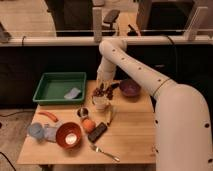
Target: Place grapes in paper cup
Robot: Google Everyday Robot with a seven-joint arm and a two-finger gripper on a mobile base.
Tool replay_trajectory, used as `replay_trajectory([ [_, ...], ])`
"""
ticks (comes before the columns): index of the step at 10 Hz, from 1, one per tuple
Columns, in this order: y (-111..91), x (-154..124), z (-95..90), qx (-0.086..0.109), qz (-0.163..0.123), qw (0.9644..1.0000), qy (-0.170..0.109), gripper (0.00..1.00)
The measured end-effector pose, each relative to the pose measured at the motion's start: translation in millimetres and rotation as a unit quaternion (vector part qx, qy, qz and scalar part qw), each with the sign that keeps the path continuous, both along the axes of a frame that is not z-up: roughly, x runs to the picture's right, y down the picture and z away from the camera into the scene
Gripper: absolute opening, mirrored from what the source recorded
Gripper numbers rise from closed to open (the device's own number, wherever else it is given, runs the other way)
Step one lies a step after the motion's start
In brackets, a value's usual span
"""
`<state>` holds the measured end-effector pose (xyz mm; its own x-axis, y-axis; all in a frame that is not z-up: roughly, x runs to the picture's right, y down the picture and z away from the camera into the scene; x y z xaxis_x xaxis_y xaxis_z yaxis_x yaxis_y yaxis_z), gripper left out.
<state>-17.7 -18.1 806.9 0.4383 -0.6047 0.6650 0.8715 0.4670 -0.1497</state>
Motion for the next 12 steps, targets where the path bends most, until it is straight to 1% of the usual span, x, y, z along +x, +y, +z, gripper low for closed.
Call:
replay_trajectory([
  [1,0.3,-1.4,-3.9,0.002,-0.007,1.0,0.004,0.07],
  [2,0.8,-3.9,-6.8,0.003,-0.014,0.9999,0.007,0.12],
  [3,0.8,-7.7,-8.4,0.004,-0.021,0.9997,0.008,0.21],
  [4,1.1,-9.4,-10.8,0.004,-0.027,0.9995,0.013,0.34],
  [5,1.4,-9.5,-11.9,0.004,-0.03,0.9994,0.016,0.44],
  [6,1.0,-9.4,-12.8,0.005,-0.031,0.9993,0.019,0.53],
  [7,0.9,-10.1,-14.0,0.005,-0.033,0.9992,0.022,0.66],
  [8,1.0,-10.6,-14.5,0.006,-0.033,0.9992,0.024,0.74],
  [9,1.1,-9.8,-15.0,0.006,-0.033,0.9991,0.026,0.79],
  [12,2.5,-7.5,-14.8,0.005,-0.026,0.9989,0.037,0.8],
])
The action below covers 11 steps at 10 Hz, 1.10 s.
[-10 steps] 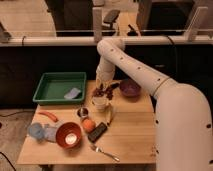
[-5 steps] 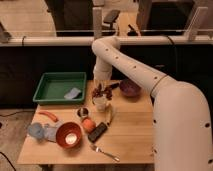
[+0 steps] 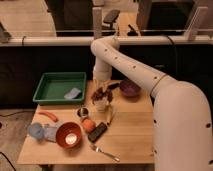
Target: Place grapes in paper cup
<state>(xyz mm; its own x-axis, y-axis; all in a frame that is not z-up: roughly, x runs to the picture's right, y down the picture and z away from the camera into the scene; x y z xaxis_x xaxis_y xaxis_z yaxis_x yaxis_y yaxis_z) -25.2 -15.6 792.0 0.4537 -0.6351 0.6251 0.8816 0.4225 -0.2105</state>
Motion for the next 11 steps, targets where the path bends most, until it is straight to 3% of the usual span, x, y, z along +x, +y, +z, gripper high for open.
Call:
replay_trajectory([
  [11,1.6,4.9,4.2,-0.005,0.013,0.9999,0.0,0.8],
])
